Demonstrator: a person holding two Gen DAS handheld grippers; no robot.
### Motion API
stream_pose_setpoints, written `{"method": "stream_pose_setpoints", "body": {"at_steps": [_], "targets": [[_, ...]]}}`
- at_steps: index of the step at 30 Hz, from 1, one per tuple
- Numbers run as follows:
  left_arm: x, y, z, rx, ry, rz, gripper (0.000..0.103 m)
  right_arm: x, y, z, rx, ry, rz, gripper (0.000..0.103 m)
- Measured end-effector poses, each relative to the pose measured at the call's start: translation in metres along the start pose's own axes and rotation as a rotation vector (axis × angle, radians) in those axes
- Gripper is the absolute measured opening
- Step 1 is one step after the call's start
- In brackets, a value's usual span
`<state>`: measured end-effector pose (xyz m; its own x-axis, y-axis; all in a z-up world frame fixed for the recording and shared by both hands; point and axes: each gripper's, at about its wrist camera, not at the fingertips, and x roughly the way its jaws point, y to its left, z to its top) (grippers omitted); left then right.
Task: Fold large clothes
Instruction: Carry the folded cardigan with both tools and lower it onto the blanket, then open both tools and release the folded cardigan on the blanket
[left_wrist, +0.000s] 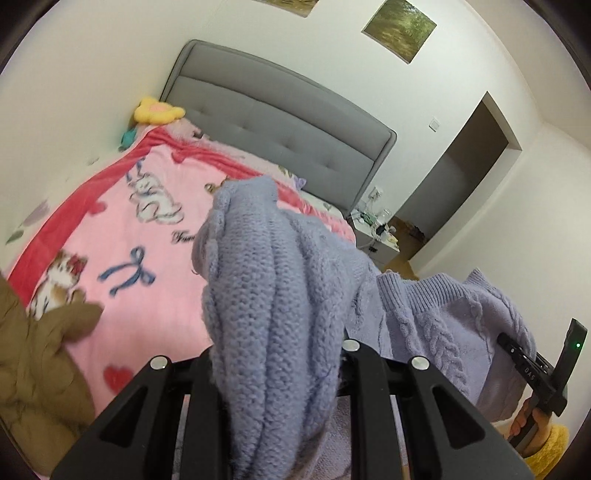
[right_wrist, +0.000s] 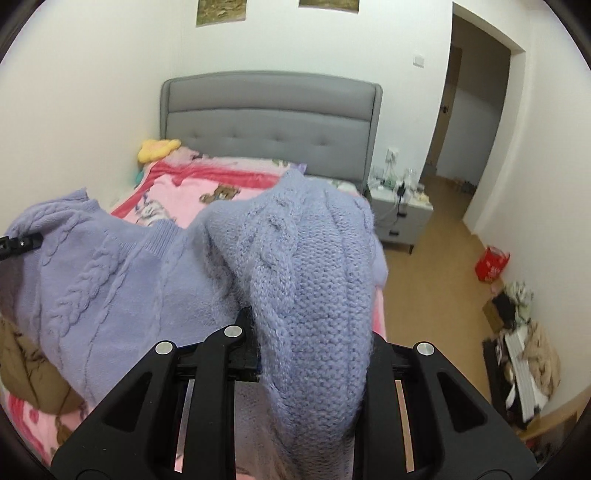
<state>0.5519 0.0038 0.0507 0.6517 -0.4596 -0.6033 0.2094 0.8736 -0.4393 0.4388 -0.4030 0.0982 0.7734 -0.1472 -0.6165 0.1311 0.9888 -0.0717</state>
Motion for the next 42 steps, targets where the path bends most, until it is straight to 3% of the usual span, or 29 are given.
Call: {"method": "stream_pose_setpoints", "body": {"at_steps": [9, 14, 19, 21, 23, 26, 29, 31, 35, 37, 38, 39, 40, 42], "targets": [[0.186, -0.090, 0.098, -0.050, -0.054, 0.075, 0.020, 0.190, -0.105, 0.116, -0.056, -0.014, 0.016, 0.020], [0.290, -0.105, 0.133, -0.129, -0.052, 0.097, 0.020, 0.295, -0.153, 0.154, -0.011, -0.020, 0.003, 0.020], [0.389, -0.128, 0.133, -0.033, -0.063, 0.216, 0.020, 0.389, -0.188, 0.138, 0.018, 0.023, -0.063, 0.020], [0.426, -0.131, 0.122, -0.025, -0.005, 0.266, 0.020, 0.439, -0.210, 0.118, 0.076, 0.113, -0.092, 0.020], [0.465, -0.115, 0.098, -0.138, 0.077, 0.284, 0.020, 0.483, -0.226, 0.094, 0.138, 0.207, -0.095, 0.020], [0.513, -0.101, 0.062, -0.088, 0.188, 0.433, 0.021, 0.532, -0.232, 0.042, 0.154, 0.336, -0.140, 0.021], [0.538, -0.087, 0.041, -0.015, 0.250, 0.495, 0.022, 0.561, -0.228, 0.005, 0.112, 0.403, -0.142, 0.025], [0.547, -0.085, 0.032, 0.056, 0.268, 0.515, 0.023, 0.568, -0.227, -0.005, 0.112, 0.396, -0.136, 0.027], [0.557, -0.085, 0.026, 0.065, 0.286, 0.528, 0.023, 0.572, -0.224, -0.013, 0.101, 0.394, -0.145, 0.030], [0.559, -0.081, 0.025, 0.042, 0.300, 0.531, 0.026, 0.571, -0.227, -0.013, 0.109, 0.403, -0.156, 0.038], [0.560, -0.076, 0.026, 0.035, 0.298, 0.532, 0.029, 0.564, -0.222, -0.018, 0.116, 0.401, -0.163, 0.048], [0.557, -0.076, 0.027, 0.039, 0.295, 0.534, 0.035, 0.563, -0.228, -0.016, 0.123, 0.396, -0.169, 0.058], [0.555, -0.077, 0.028, 0.055, 0.287, 0.538, 0.050, 0.556, -0.231, -0.013, 0.132, 0.369, -0.164, 0.062], [0.544, -0.076, 0.030, 0.083, 0.253, 0.547, 0.074, 0.547, -0.239, -0.009, 0.135, 0.330, -0.166, 0.080]]}}
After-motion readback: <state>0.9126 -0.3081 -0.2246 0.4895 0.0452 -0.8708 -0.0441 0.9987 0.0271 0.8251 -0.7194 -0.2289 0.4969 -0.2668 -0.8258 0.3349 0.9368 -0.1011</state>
